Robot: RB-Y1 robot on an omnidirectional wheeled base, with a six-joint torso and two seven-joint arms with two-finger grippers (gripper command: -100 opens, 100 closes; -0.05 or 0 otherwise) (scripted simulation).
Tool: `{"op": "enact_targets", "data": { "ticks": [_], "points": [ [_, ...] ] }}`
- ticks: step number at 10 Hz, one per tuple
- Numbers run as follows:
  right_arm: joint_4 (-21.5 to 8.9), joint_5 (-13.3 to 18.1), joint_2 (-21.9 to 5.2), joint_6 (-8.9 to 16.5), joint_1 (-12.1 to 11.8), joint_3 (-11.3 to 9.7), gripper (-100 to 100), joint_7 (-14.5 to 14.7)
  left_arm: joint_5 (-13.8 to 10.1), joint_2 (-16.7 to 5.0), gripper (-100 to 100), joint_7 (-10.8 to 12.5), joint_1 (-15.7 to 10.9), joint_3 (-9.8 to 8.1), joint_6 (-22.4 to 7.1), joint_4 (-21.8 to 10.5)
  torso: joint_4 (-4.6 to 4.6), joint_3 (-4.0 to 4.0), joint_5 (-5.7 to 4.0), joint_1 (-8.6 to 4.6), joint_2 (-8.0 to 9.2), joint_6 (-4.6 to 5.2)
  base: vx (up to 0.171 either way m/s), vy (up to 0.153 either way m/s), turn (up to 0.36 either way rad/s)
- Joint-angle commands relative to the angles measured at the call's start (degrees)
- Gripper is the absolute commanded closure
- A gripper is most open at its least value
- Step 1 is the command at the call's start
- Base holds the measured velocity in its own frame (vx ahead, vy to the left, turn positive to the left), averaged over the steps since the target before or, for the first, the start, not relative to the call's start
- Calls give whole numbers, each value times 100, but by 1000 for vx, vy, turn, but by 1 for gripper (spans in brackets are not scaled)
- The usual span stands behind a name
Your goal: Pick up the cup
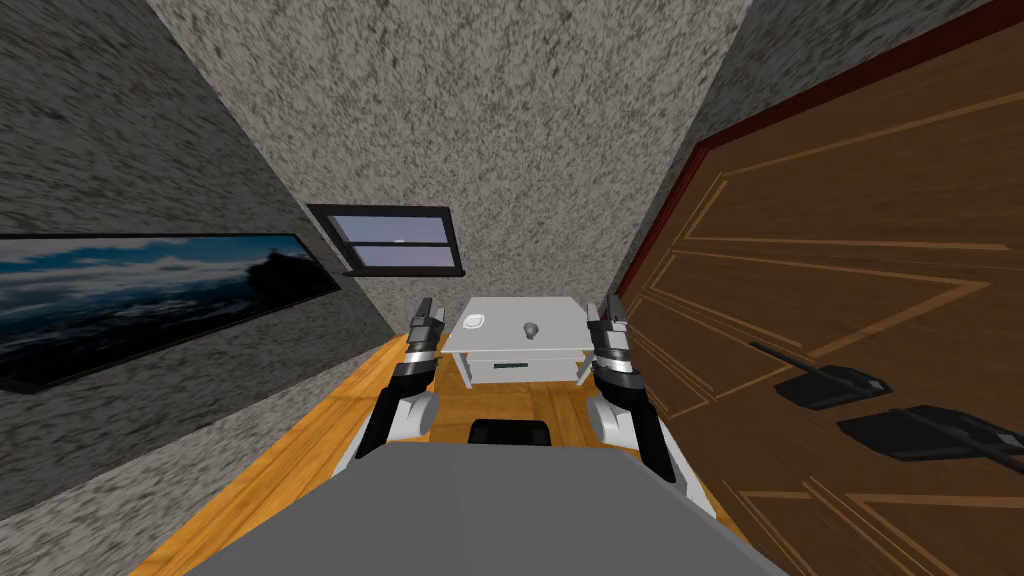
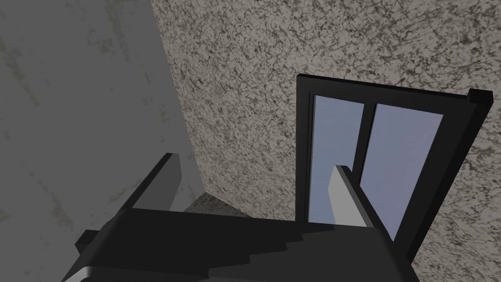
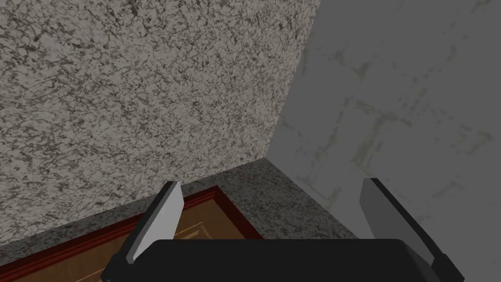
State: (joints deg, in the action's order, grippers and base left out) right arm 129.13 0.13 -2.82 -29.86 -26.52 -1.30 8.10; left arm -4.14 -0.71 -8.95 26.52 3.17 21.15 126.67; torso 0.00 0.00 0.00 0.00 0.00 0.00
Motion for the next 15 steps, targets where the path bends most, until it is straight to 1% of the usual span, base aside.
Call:
{"op": "enact_targets", "data": {
  "ticks": [1, 4, 8, 9, 11, 12, 13, 14, 15],
  "points": [
    [-242, 109, -150, 114, 86, -87, -100, 244, 0, 0, 0, 0, 0, 0, 0, 0, 0, 0, 0, 0, 0, 0, 1, 33, 67],
    [-617, 287, -394, 312, 242, -219, -100, 649, 0, 0, 0, 0, 0, 1, 0, 0, -2, -3, 3, 17, -6, -1, 7, 49, 48],
    [-1267, 613, -838, 684, 568, -431, -100, 1371, 0, 1, 0, 0, 0, 1, 0, 0, 0, 0, 5, 21, 1, -1, -8, 64, 59],
    [-1267, 613, -838, 684, 568, -431, -100, 1398, 0, 1, 0, 0, 0, 1, 0, 0, 1, 2, 5, 23, 3, -1, -10, 50, 13],
    [-1637, 804, -1093, 900, 765, -547, -100, 1769, 0, 0, 0, 0, 0, 0, 0, 0, 1, 2, 4, 17, 5, 0, -8, 55, 52],
    [-1637, 804, -1093, 900, 765, -547, -100, 1834, 0, 1, 0, 0, 0, 1, 0, 0, 0, 0, 5, 23, 0, -1, -2, 54, 28],
    [-1833, 906, -1227, 1013, 868, -609, -100, 2061, 0, 0, 0, 0, 0, 0, 0, 0, 0, 1, 5, 20, 1, 1, -12, 51, 36],
    [-2036, 1010, -1363, 1127, 970, -673, -100, 2216, 0, 0, 0, 0, 0, 0, 0, 0, 0, 2, 4, 19, 3, 0, -13, 65, 80],
    [-2036, 1010, -1363, 1127, 970, -673, -100, 2298, 0, 1, 0, 0, 0, 1, 0, 0, 1, 2, 5, 24, 3, -1, -10, 54, 32]
  ]
}}
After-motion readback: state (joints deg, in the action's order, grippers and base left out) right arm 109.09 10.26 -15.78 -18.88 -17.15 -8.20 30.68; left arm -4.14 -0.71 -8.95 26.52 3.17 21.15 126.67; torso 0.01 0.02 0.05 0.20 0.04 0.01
